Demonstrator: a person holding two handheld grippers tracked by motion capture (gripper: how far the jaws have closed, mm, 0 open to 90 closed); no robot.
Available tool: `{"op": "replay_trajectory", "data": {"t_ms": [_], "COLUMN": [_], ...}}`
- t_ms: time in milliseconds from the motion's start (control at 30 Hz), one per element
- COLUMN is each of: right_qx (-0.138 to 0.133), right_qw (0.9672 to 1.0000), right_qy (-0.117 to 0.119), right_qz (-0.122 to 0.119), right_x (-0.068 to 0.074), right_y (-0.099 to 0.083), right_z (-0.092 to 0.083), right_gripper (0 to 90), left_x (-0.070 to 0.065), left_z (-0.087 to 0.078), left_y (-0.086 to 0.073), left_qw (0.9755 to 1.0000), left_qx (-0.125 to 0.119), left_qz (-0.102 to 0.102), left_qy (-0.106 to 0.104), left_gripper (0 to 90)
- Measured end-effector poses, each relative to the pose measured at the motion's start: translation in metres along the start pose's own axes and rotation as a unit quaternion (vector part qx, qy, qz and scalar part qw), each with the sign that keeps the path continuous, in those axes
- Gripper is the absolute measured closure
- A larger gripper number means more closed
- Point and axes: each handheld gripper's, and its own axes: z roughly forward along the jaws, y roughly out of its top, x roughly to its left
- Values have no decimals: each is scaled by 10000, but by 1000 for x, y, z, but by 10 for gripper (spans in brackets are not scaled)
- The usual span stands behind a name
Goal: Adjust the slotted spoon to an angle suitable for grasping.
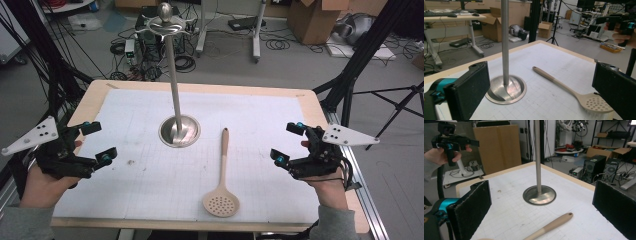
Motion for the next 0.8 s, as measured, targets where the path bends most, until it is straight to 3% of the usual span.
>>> {"op": "replay_trajectory", "data": {"t_ms": [300,633,700,800], "right_qx": [178,548,629,706], "right_qw": [9998,9982,9975,9969], "right_qy": [5,236,300,328], "right_qz": [-16,100,119,102], "right_x": [1,1,1,2], "right_y": [-4,-15,-17,-20], "right_z": [12,33,37,43], "right_gripper": [9,80,147,165], "left_x": [0,0,0,0], "left_z": [-1,-2,-3,-4], "left_y": [0,0,0,-1], "left_qw": [10000,10000,10000,10000], "left_qx": [-2,-23,-7,-18], "left_qz": [-2,-23,-6,-8], "left_qy": [16,21,22,30], "left_gripper": [18,18,18,18]}}
